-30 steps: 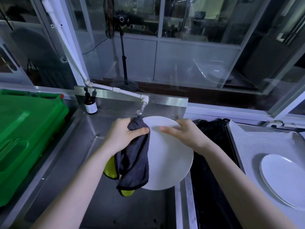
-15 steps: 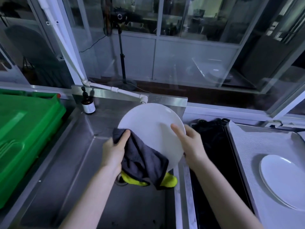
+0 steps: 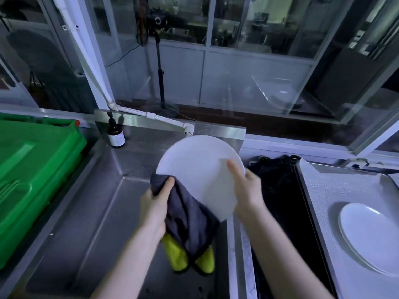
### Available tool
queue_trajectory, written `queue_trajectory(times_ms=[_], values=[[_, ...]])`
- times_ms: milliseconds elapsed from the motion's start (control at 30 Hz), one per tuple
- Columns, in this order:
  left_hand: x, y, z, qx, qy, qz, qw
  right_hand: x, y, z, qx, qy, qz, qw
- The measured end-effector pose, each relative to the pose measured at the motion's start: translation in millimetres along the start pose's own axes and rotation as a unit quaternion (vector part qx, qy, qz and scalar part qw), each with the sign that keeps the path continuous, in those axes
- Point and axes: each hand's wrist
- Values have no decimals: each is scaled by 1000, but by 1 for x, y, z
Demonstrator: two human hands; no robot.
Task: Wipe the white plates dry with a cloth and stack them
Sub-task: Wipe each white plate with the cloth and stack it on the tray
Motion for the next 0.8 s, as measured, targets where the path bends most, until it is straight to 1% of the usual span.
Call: queue_trajectory(times_ms=[33, 67, 100, 133, 167, 200, 233, 267, 300, 333, 367, 400, 433, 467, 500, 533, 567, 600, 667, 733, 800], values=[[-6, 4, -2, 29, -35, -29, 999, 12, 9, -4, 43, 13, 44, 998], [-8, 5, -2, 41, -52, -44, 997, 21, 14, -8, 57, 22, 77, 995], [-7, 4, 0, 37, -53, -50, 997, 25, 15, -11, 41, 25, 87, 995], [-4, 1, 4, 27, -42, -52, 997, 25, 12, -14, 9, 8, 68, 998], [0, -4, 7, 18, -25, -51, 998, 22, 5, -16, -25, -34, 12, 999], [7, -8, 11, 12, -9, -50, 999, 17, -4, -18, -56, -94, -64, 992], [12, -13, 14, 9, 5, -50, 999, 11, -15, -20, -77, -160, -153, 972], [17, -18, 18, 7, 14, -48, 999, 4, -25, -22, -93, -230, -231, 941], [21, -21, 22, 5, 20, -43, 999, -2, -33, -25, -112, -308, -309, 893], [26, -24, 25, 3, 23, -32, 999, -7, -38, -27, -141, -386, -388, 825], [30, -26, 29, -1, 25, -20, 999, -12, -42, -29, -175, -448, -462, 745], [34, -27, 32, -8, 25, -13, 1000, -15, -44, -31, -209, -482, -524, 670], [37, -29, 36, -20, 21, -10, 1000, -18, -44, -30, -239, -494, -577, 605], [40, -29, 37, -34, 16, -6, 999, -18, -42, -30, -255, -499, -622, 547], [42, -28, 38, -48, 15, 3, 999, -18, -38, -29, -257, -507, -653, 501], [43, -28, 39, -61, 14, 16, 998, -17, -33, -28, -250, -525, -664, 470], [44, -27, 39, -75, 13, 28, 997, -16, -29, -28, -240, -551, -660, 451], [47, -28, 39, -90, 9, 37, 995, -15, -26, -28, -229, -578, -649, 439], [53, -33, 40, -126, -15, 46, 991, -13, -24, -28, -213, -602, -637, 431], [61, -39, 43, -166, -59, 39, 984, -9, -26, -28, -209, -595, -636, 445], [66, -45, 45, -196, -88, 18, 976, -5, -26, -30, -219, -572, -627, 481]])
Point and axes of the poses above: each hand's wrist, its own z-axis towards the middle knuckle, its own y-axis out of the palm, x = y × z, and after that the axes turned 7 degrees about -x, right-handed
